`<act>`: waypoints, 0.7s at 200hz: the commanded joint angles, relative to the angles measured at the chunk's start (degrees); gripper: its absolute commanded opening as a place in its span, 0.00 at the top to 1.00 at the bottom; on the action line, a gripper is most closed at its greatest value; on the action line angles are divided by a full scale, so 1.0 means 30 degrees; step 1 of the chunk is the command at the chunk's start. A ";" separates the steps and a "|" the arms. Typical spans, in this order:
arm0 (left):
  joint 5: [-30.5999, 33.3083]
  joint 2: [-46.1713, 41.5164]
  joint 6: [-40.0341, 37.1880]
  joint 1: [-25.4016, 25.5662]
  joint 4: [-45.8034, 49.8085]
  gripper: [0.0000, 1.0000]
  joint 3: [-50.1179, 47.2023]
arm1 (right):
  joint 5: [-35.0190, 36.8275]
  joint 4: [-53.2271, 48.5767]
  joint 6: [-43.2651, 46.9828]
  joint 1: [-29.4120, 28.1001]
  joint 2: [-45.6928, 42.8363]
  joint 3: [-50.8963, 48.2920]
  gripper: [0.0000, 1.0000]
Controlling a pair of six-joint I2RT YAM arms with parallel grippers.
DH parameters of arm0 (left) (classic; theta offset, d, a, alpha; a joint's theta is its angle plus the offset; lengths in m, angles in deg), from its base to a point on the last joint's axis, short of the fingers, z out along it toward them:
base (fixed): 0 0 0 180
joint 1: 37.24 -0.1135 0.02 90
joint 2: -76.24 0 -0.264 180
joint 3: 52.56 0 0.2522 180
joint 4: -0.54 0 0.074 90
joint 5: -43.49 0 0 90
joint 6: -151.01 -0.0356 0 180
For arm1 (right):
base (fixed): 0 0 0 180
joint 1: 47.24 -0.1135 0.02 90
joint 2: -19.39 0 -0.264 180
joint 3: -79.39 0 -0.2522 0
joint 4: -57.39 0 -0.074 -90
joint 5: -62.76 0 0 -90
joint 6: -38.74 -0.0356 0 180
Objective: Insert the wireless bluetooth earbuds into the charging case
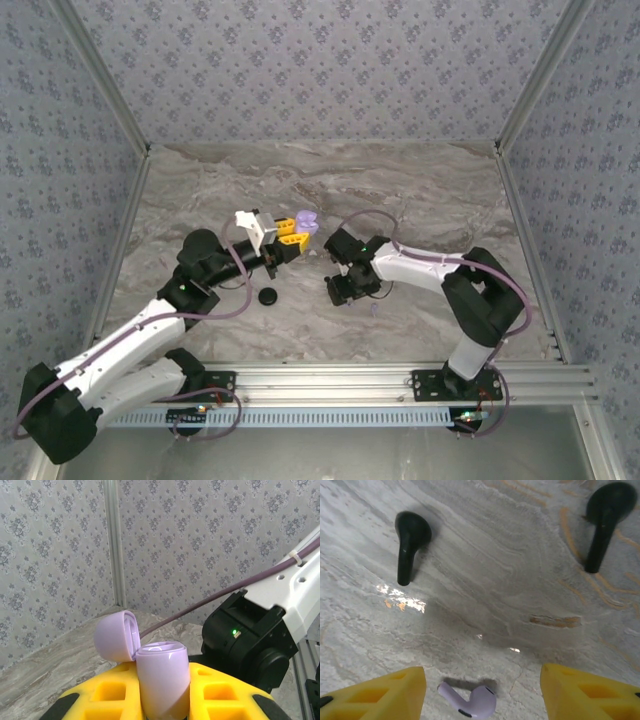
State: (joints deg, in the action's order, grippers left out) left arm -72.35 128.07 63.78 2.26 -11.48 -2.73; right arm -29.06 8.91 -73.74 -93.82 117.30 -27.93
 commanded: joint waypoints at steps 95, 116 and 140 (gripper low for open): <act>0.0295 -0.0314 -0.0432 0.0119 0.0036 1.00 0.0074 | 0.1590 -0.2047 -0.0243 -0.1049 0.0536 0.0267 0.46; 0.0332 -0.0300 -0.0462 0.0106 0.0047 1.00 0.0053 | 0.1542 -0.2145 -0.0404 -0.1115 0.0275 -0.0135 0.47; 0.0324 -0.0249 -0.0471 0.0116 0.0037 1.00 0.0118 | 0.1502 -0.2181 -0.0611 -0.1227 0.0013 -0.0546 0.49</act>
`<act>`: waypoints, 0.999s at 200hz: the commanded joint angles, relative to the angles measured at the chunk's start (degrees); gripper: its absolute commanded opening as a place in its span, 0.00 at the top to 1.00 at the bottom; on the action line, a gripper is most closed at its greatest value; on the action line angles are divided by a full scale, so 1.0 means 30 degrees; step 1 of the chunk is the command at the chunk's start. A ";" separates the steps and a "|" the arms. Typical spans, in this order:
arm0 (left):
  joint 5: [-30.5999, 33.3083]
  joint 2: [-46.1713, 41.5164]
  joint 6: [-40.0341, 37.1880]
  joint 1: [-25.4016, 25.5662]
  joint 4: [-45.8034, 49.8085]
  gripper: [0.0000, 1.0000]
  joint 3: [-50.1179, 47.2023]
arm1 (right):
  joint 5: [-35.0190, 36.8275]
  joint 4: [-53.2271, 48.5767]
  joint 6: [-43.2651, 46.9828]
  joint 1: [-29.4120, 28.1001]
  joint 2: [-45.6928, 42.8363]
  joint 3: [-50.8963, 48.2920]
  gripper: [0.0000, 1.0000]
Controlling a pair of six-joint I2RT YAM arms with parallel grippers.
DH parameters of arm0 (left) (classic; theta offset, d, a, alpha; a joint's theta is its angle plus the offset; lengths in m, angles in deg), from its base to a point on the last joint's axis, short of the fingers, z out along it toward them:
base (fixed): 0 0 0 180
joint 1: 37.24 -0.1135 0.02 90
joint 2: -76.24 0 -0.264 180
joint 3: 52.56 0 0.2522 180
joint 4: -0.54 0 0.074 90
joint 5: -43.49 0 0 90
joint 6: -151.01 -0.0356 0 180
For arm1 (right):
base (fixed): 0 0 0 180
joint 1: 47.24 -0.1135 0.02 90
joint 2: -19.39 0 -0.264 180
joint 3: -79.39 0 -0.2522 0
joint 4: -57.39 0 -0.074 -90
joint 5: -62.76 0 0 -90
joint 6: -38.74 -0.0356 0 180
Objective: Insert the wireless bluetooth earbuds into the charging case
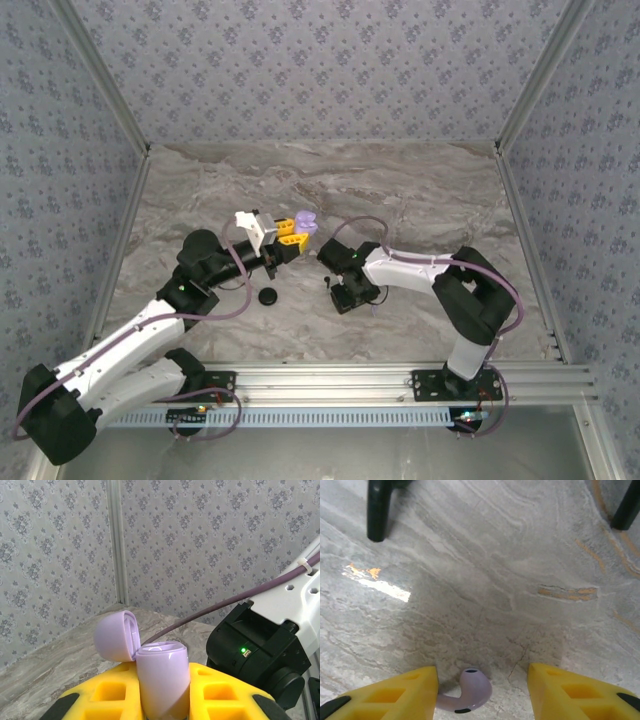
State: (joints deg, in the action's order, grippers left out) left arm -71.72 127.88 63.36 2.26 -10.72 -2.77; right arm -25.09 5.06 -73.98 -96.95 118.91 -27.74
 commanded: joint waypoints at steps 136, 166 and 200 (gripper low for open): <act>0.0167 -0.0275 -0.0302 0.0131 -0.0044 1.00 0.0120 | -0.0119 -0.1351 -0.0135 -0.0144 -0.1149 0.0767 0.53; 0.0245 -0.0447 -0.0330 0.0130 0.0131 1.00 0.0082 | 0.0059 -0.1302 -0.0085 -0.0098 -0.0355 0.1050 0.56; 0.0259 -0.0467 -0.0362 0.0115 0.0180 1.00 0.0119 | -0.0118 -0.1094 -0.0049 -0.0165 0.0431 0.1402 0.61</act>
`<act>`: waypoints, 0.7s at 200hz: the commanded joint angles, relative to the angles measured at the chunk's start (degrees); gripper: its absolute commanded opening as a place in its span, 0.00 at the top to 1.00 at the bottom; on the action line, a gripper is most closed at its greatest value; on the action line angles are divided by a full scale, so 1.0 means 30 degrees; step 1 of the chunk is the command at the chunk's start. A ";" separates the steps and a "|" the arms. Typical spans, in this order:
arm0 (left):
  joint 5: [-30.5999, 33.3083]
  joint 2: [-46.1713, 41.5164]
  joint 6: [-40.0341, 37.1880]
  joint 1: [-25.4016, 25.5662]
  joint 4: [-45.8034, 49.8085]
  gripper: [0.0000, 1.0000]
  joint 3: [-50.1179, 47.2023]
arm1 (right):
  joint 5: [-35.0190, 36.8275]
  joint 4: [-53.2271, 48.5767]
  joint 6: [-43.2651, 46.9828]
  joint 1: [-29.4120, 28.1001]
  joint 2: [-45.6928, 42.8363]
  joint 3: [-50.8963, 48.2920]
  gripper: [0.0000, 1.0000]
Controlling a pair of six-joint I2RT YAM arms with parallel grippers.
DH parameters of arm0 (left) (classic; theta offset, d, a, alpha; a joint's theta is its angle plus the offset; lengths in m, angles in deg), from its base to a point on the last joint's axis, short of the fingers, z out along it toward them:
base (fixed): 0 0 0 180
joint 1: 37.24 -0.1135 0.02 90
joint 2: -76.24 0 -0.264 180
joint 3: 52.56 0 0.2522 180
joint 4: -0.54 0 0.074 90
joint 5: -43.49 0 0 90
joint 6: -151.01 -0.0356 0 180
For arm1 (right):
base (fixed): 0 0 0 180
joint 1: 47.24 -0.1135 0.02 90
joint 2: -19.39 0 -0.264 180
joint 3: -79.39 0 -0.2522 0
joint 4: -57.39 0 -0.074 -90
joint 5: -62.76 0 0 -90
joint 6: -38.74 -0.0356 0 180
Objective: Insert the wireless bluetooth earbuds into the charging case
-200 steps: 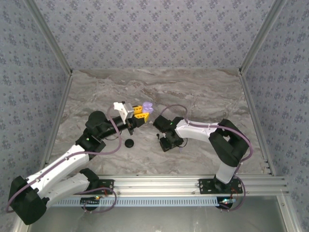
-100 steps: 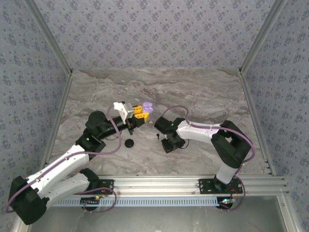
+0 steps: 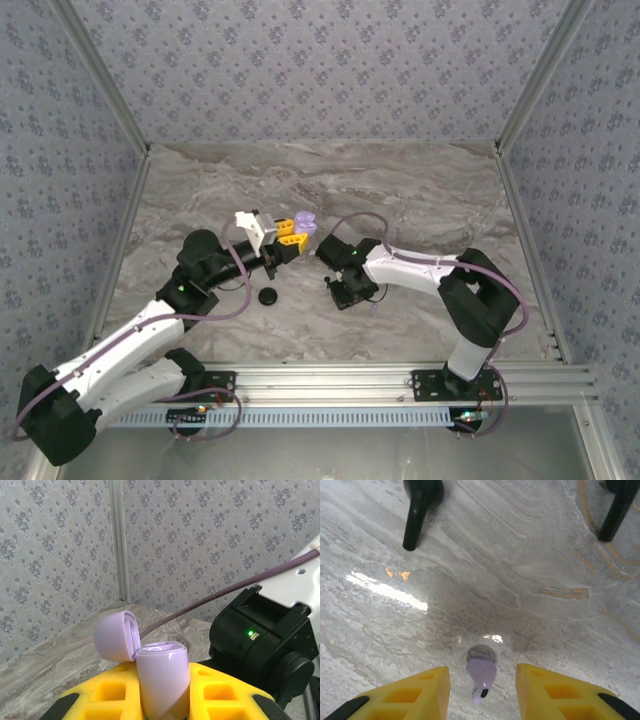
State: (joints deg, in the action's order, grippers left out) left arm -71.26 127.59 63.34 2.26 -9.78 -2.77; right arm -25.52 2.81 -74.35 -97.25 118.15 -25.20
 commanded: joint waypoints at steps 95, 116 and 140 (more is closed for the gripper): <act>0.0195 -0.0360 -0.0409 0.0110 -0.0077 1.00 0.0118 | -0.0277 -0.0614 0.0191 -0.0182 0.1378 0.0539 0.76; 0.0187 -0.0352 -0.0403 0.0125 -0.0061 1.00 0.0119 | 0.0198 -0.0690 0.0388 -0.0162 0.0507 0.0545 0.78; 0.0195 -0.0316 -0.0383 0.0127 -0.0063 1.00 0.0119 | 0.0700 -0.0716 0.0931 0.0051 -0.1427 0.0630 0.78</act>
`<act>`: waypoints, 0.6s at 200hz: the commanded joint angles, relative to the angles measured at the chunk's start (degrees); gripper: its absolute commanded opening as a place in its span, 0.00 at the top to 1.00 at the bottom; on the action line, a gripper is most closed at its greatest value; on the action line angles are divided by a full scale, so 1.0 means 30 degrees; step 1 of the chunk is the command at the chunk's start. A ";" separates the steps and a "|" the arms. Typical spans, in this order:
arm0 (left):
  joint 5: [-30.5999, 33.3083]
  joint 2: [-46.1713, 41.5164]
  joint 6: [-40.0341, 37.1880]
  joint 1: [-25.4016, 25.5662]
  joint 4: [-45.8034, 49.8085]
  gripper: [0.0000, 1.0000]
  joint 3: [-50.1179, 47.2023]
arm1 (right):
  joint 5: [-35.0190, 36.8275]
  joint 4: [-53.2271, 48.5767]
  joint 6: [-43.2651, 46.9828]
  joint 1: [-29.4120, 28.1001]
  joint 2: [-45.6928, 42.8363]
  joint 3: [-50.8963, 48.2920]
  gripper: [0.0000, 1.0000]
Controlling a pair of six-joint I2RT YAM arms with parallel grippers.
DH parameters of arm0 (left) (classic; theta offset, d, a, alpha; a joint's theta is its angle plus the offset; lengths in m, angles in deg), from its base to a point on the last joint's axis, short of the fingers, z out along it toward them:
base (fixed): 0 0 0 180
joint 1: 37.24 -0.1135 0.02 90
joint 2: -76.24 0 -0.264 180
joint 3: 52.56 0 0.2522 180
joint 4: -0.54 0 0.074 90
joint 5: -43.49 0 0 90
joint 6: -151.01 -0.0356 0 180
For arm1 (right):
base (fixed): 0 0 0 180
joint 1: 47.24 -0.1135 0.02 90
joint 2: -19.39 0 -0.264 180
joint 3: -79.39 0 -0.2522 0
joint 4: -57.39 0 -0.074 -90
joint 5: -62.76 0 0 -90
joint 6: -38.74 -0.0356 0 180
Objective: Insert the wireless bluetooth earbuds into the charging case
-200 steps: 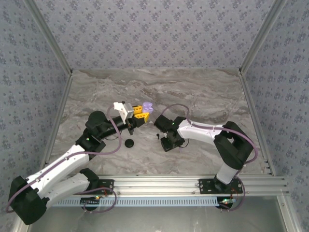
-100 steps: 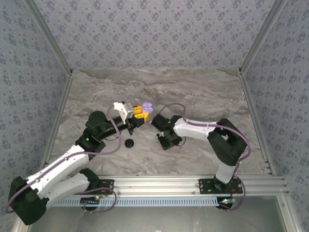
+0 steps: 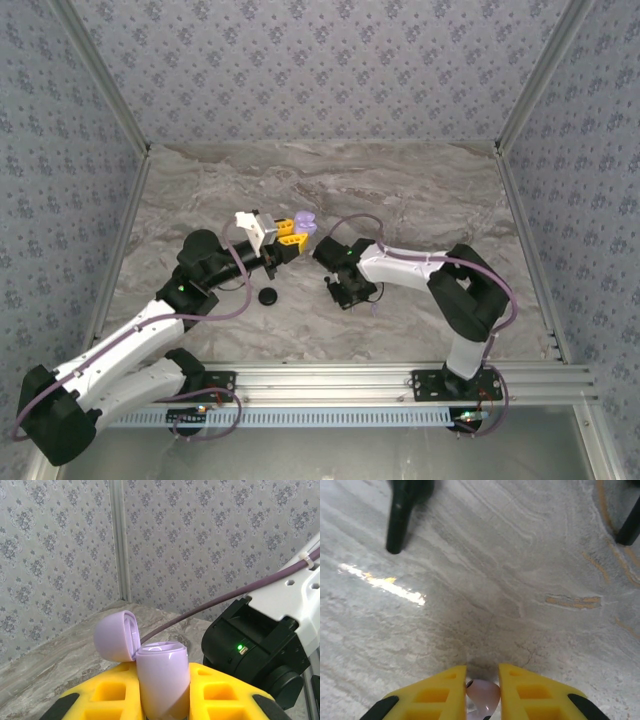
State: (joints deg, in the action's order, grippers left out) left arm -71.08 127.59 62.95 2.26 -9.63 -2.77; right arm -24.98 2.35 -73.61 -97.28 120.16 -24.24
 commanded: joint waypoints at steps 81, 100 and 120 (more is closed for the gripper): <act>-0.0321 0.0771 0.0475 0.0116 -0.0968 1.00 -0.0120 | 0.0781 0.1392 0.3908 0.1235 -1.0218 0.3050 0.77; -0.0644 0.1347 0.0695 0.0125 -0.1310 1.00 -0.0015 | 0.0348 0.2449 0.4718 0.1103 -1.1070 0.3990 0.77; -0.0963 0.1878 0.0816 0.0132 -0.1473 1.00 0.0147 | 0.0009 0.3753 0.5533 0.0741 -1.1541 0.4774 0.77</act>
State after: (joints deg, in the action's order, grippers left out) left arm -71.74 131.96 64.13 2.26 -10.52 -2.77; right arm -23.62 8.58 -61.85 -93.95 86.83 -12.90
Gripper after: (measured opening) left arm 0.206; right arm 0.231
